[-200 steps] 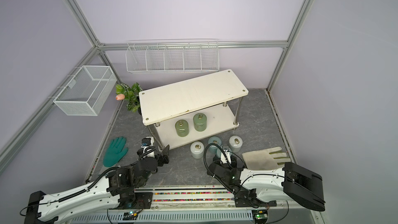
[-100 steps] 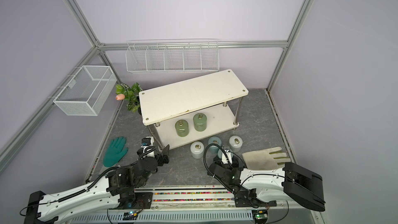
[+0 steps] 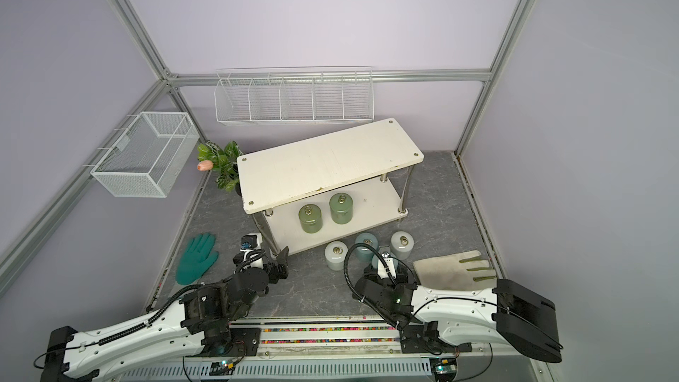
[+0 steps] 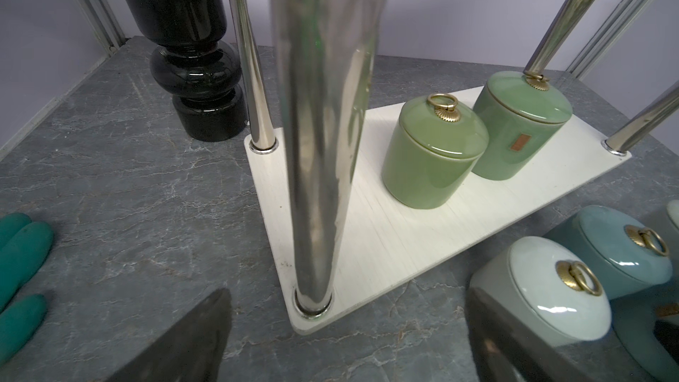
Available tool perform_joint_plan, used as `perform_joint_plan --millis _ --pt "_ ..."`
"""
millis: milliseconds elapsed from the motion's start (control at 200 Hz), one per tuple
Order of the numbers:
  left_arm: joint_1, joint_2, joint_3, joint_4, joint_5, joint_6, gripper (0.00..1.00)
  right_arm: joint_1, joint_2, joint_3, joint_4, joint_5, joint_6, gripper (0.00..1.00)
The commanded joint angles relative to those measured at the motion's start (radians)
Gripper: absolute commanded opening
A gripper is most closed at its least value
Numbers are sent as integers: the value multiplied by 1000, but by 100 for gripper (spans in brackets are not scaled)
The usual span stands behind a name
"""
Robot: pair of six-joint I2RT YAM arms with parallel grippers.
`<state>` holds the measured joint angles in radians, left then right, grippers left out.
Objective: Remove the tea canisters from the shelf
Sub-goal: Place the tea canister at the center of the board, then pick up the tea canister from the shelf.
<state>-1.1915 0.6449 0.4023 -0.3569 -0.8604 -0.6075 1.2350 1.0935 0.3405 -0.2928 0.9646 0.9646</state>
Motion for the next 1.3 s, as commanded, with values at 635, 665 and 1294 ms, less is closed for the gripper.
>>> perform_joint_plan --millis 635,665,1294 --pt "-1 -7 29 -10 -23 12 100 44 -163 75 -145 107 -103 89" --pt "-2 -8 30 -9 -24 12 100 45 -164 82 -149 109 -107 89" --pt "-2 -11 24 2 -7 7 100 9 -109 151 229 44 -506 89"
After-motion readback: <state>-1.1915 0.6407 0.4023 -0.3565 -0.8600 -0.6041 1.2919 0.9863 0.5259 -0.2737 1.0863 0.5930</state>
